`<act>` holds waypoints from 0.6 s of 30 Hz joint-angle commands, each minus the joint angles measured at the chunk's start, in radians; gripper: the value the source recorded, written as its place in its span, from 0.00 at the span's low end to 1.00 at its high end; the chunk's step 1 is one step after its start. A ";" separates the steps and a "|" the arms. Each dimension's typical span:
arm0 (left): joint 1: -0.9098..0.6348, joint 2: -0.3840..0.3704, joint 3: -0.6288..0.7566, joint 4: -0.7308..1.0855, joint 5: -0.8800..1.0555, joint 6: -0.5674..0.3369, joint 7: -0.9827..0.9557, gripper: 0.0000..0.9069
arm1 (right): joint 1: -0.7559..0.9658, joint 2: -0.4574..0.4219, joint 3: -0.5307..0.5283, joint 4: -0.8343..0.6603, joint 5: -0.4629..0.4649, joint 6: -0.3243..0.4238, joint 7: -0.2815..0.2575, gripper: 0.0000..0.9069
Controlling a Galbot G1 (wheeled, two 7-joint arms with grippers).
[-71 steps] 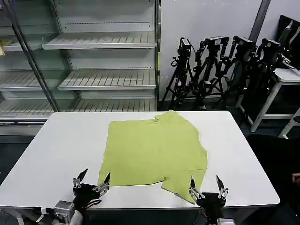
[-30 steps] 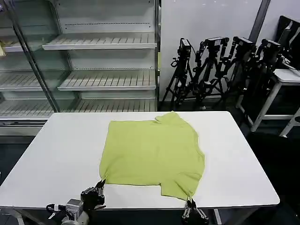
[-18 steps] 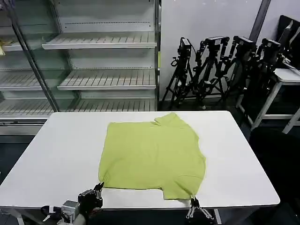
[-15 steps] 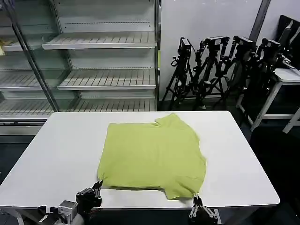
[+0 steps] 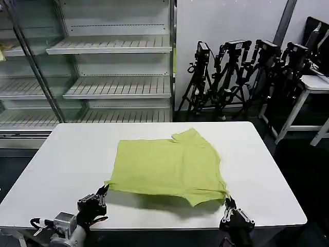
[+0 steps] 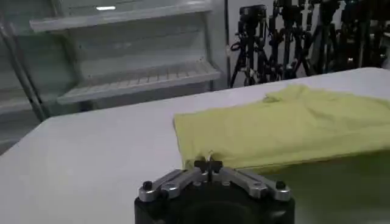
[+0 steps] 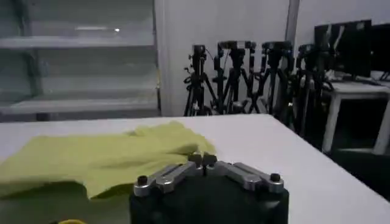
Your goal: Fold and organize the clothes.
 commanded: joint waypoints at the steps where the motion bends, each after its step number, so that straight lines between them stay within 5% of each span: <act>1: -0.040 0.009 0.028 0.036 0.007 -0.011 0.007 0.02 | 0.083 -0.062 0.041 -0.032 0.077 0.014 -0.004 0.00; 18: -0.209 0.057 0.171 0.166 0.087 -0.011 0.034 0.02 | 0.387 -0.291 0.009 -0.243 0.299 -0.108 -0.032 0.00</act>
